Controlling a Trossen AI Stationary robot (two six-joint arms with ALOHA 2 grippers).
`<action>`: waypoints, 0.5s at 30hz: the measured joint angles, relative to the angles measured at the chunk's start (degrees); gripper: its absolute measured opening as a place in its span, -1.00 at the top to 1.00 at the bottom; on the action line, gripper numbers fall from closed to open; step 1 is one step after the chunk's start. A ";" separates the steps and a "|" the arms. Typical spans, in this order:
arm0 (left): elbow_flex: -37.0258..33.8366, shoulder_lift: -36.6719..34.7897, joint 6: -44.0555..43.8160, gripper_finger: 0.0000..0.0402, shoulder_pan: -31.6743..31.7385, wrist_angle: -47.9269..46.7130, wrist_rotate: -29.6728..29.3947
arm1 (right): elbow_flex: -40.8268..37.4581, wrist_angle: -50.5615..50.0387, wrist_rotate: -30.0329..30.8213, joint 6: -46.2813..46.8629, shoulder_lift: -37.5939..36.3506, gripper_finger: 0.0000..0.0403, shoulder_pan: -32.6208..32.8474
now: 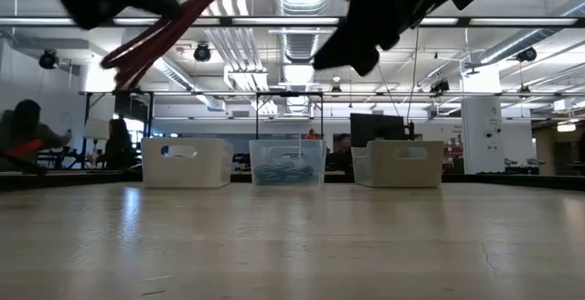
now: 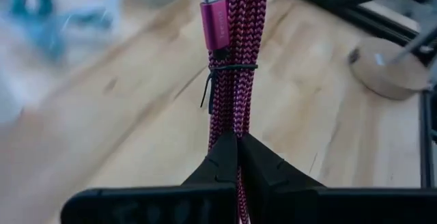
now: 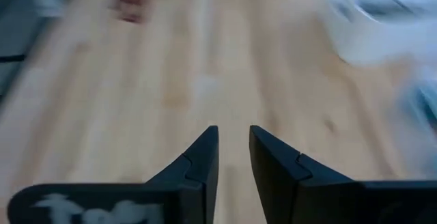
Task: Pick & Place USB Port
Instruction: Put the pink charger cable into the gray bin
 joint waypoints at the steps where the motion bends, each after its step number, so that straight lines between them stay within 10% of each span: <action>1: 0.48 0.00 3.81 0.99 0.56 1.63 0.06 | -0.04 1.52 -2.18 -1.71 0.00 0.60 0.32; 15: 1.13 0.00 36.33 0.99 9.93 22.68 4.86 | 0.54 13.37 -10.18 -10.57 0.25 0.43 2.57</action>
